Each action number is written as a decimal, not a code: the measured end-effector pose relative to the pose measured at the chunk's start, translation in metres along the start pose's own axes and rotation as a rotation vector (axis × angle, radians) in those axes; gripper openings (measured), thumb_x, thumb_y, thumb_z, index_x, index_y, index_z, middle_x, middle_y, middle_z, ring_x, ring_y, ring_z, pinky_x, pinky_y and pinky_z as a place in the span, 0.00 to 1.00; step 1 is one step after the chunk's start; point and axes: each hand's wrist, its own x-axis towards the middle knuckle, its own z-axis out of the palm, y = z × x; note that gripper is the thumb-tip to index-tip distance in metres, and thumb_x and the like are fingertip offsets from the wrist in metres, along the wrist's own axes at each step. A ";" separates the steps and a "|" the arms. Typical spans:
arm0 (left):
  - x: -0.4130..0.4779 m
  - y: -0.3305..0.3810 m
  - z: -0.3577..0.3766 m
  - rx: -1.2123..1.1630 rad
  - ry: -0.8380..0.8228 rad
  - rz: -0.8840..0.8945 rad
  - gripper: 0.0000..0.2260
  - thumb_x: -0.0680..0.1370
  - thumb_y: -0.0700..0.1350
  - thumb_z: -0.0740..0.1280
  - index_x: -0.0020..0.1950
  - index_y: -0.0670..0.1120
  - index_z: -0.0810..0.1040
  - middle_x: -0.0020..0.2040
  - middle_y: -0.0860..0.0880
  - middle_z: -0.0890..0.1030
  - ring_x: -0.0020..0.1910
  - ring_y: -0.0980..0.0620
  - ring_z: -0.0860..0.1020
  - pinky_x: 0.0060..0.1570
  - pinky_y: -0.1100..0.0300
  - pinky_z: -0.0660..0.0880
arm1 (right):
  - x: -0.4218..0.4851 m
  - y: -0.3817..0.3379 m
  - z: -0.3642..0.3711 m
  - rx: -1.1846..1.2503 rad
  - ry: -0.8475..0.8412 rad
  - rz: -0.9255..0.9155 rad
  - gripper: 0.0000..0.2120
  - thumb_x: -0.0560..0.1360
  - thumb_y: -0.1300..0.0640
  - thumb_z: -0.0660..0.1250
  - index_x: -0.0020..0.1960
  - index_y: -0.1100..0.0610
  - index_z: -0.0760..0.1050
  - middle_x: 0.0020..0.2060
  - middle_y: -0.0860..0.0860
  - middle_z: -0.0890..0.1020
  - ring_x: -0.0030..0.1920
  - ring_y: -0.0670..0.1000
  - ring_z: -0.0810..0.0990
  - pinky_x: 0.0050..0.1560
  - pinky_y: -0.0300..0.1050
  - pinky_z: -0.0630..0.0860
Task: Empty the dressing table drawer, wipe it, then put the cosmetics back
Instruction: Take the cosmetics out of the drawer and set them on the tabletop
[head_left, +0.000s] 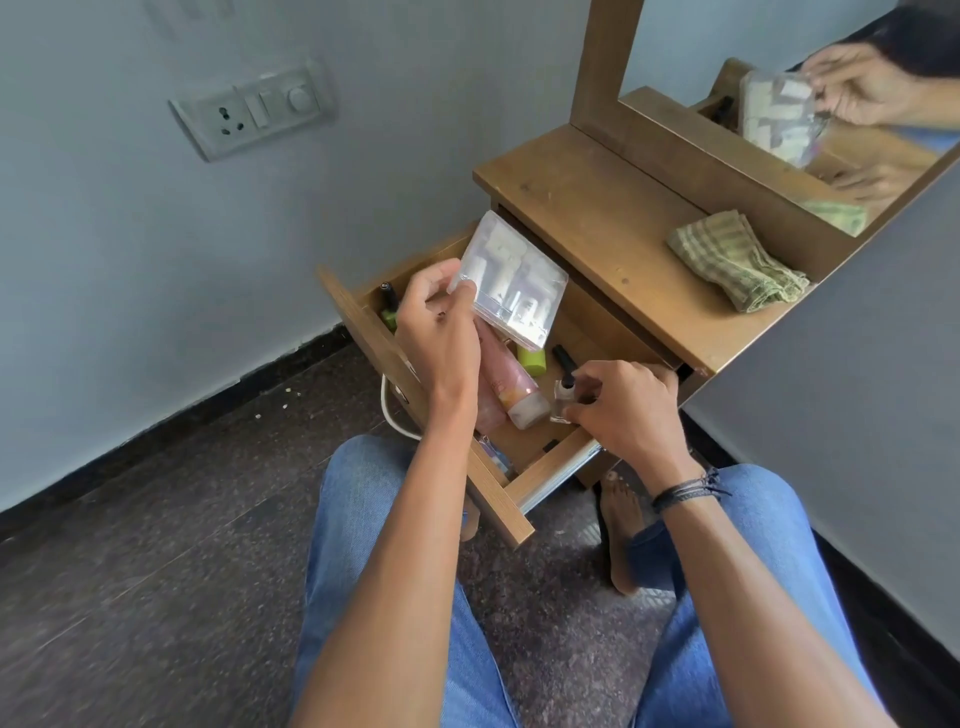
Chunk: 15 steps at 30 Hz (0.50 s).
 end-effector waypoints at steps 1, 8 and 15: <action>0.000 0.000 0.000 -0.013 0.005 -0.015 0.10 0.78 0.38 0.69 0.59 0.45 0.82 0.55 0.50 0.84 0.54 0.54 0.84 0.51 0.52 0.83 | 0.000 -0.001 -0.001 -0.007 -0.001 0.001 0.13 0.73 0.50 0.76 0.56 0.46 0.82 0.47 0.44 0.85 0.54 0.52 0.80 0.67 0.52 0.59; 0.000 0.004 0.000 -0.162 0.024 -0.115 0.11 0.79 0.35 0.69 0.61 0.43 0.81 0.56 0.46 0.84 0.55 0.51 0.84 0.50 0.54 0.83 | 0.006 0.003 -0.017 0.145 -0.145 -0.020 0.27 0.71 0.51 0.78 0.69 0.47 0.77 0.58 0.44 0.82 0.58 0.48 0.80 0.66 0.55 0.73; 0.006 0.009 -0.004 -0.370 0.048 -0.315 0.12 0.77 0.33 0.71 0.60 0.40 0.83 0.53 0.44 0.86 0.51 0.49 0.85 0.49 0.54 0.83 | 0.019 -0.008 -0.042 0.681 0.103 -0.050 0.33 0.72 0.49 0.79 0.74 0.45 0.72 0.66 0.44 0.74 0.55 0.42 0.82 0.55 0.42 0.82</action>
